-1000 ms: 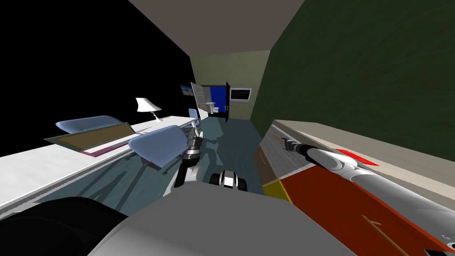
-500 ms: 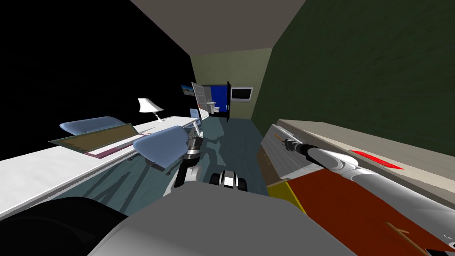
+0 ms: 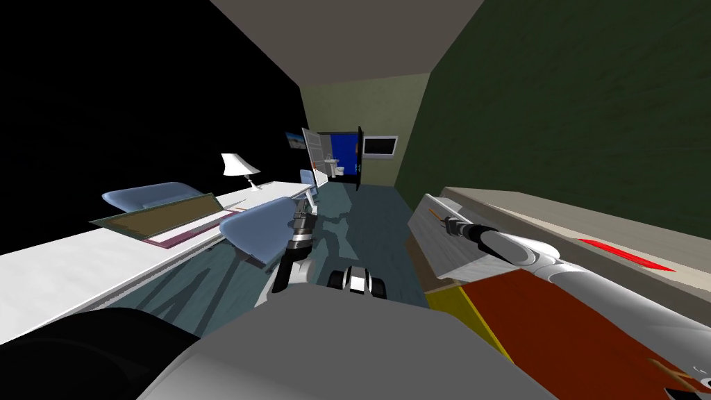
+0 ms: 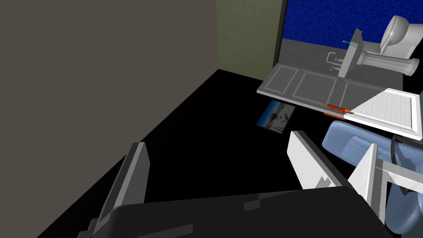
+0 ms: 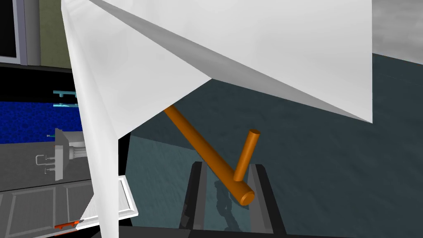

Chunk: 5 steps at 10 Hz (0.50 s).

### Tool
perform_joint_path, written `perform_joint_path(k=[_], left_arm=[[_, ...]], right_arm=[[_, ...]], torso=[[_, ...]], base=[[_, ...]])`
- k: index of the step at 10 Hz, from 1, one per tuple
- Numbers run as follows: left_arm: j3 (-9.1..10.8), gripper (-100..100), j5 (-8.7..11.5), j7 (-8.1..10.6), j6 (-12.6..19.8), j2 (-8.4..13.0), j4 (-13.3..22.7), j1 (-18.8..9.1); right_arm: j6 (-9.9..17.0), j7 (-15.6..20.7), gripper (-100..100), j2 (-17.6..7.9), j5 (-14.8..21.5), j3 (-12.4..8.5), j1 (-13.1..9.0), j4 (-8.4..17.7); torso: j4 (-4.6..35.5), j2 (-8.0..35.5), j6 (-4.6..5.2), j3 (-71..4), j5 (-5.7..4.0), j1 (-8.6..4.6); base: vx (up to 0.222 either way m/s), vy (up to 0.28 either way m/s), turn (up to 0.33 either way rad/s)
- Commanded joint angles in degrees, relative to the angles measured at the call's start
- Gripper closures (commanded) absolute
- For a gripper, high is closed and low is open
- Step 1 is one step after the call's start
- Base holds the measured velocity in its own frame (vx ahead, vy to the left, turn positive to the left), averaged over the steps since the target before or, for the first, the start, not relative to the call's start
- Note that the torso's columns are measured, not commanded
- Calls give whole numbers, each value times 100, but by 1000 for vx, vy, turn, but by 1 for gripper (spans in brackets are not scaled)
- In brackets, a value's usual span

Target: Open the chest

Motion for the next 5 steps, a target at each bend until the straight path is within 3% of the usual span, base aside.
perform_joint_path(k=[1,2,3,5], left_arm=[[0,0,0,0,0,0,0,-1],[0,0,0,0,0,0,0,0],[1,0,0,0,0,1,0,0],[2,0,0,0,0,2,0,0]], right_arm=[[2,-28,100,-19,23,-25,-26,-9],[5,-34,100,-12,27,-18,-12,-16],[-185,-121,-100,-140,-12,-73,-86,-76],[-429,-225,-100,-330,-61,-162,-196,-148]], torso=[[3,12,1,6,-1,-6],[7,22,7,13,3,1],[15,24,14,14,3,-34],[2,10,2,7,-16,-49]], base=[[-33,214,20],[-7,108,17],[-9,27,26],[-22,1,16]])
